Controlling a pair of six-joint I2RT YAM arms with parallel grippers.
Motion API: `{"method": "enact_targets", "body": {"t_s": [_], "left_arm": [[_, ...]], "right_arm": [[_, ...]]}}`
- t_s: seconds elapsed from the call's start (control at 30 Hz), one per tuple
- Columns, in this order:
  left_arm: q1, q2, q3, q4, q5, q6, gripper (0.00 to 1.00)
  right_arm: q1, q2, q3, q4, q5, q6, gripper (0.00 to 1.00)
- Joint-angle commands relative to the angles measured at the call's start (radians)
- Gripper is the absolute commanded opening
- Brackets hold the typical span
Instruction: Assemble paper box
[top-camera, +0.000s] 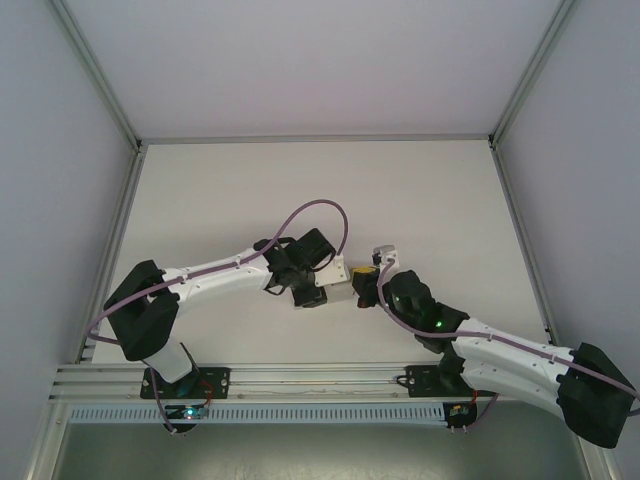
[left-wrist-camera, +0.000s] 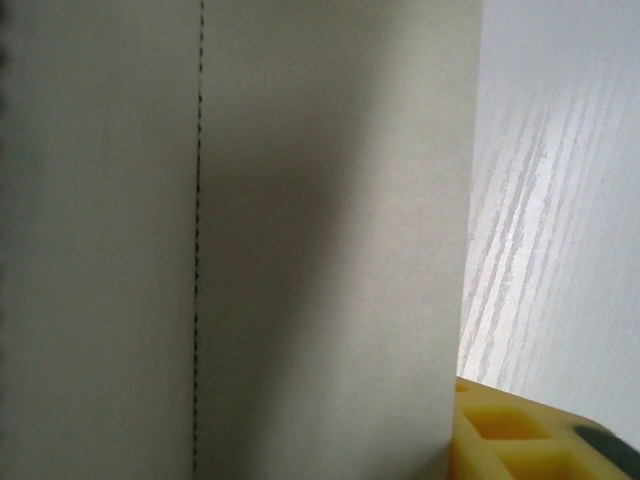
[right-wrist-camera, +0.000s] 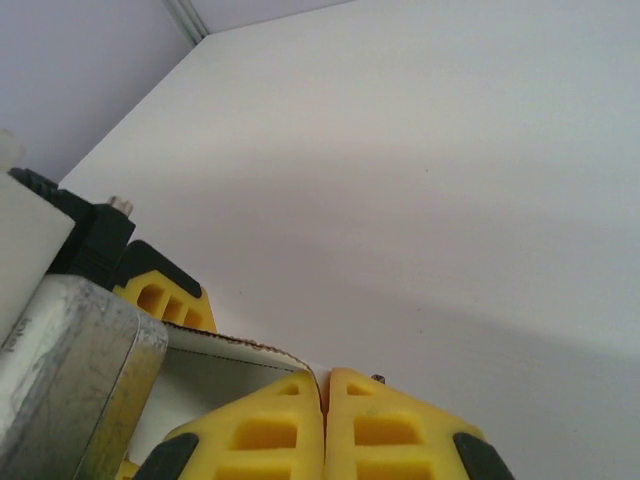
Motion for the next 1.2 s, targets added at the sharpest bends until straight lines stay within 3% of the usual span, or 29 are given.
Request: {"method": "enact_targets", "body": {"t_s": [0.0,0.13,0.2,0.27,0.3,0.5,0.63,0.87,1.07,1.17], "left_arm": [[0.022,-0.003,0.029,0.076,-0.038,-0.028,0.53],[0.021,-0.004,0.050,0.057,-0.033,-0.046,0.65],[0.022,-0.010,0.062,0.047,-0.025,-0.056,0.80],[0.022,-0.026,0.065,0.042,-0.019,-0.060,0.88],[0.019,-0.033,0.067,0.041,-0.025,-0.065,1.00],[0.016,-0.117,0.062,0.033,-0.067,-0.149,1.00],[0.003,-0.217,0.053,-0.054,-0.245,-0.325,1.00],[0.004,-0.407,-0.121,-0.145,-0.515,-0.546,1.00],[0.012,-0.378,-0.138,-0.099,-0.411,-0.504,1.00],[0.019,-0.334,-0.102,-0.098,-0.400,-0.489,0.90]], "right_arm": [[0.030,0.027,-0.056,-0.064,0.007,-0.052,0.00],[0.054,0.042,-0.040,-0.100,0.096,-0.005,0.00],[0.066,0.059,-0.021,-0.130,0.119,0.002,0.00],[0.080,0.077,0.004,-0.164,0.141,0.023,0.00],[0.091,0.088,0.012,-0.176,0.160,0.034,0.00],[0.151,0.143,0.089,-0.264,0.254,0.050,0.00],[0.169,0.171,0.137,-0.334,0.291,0.082,0.00],[0.173,0.196,0.168,-0.341,0.271,0.069,0.00],[0.173,0.214,0.206,-0.370,0.240,0.044,0.00],[0.173,0.220,0.212,-0.376,0.230,0.050,0.00]]}}
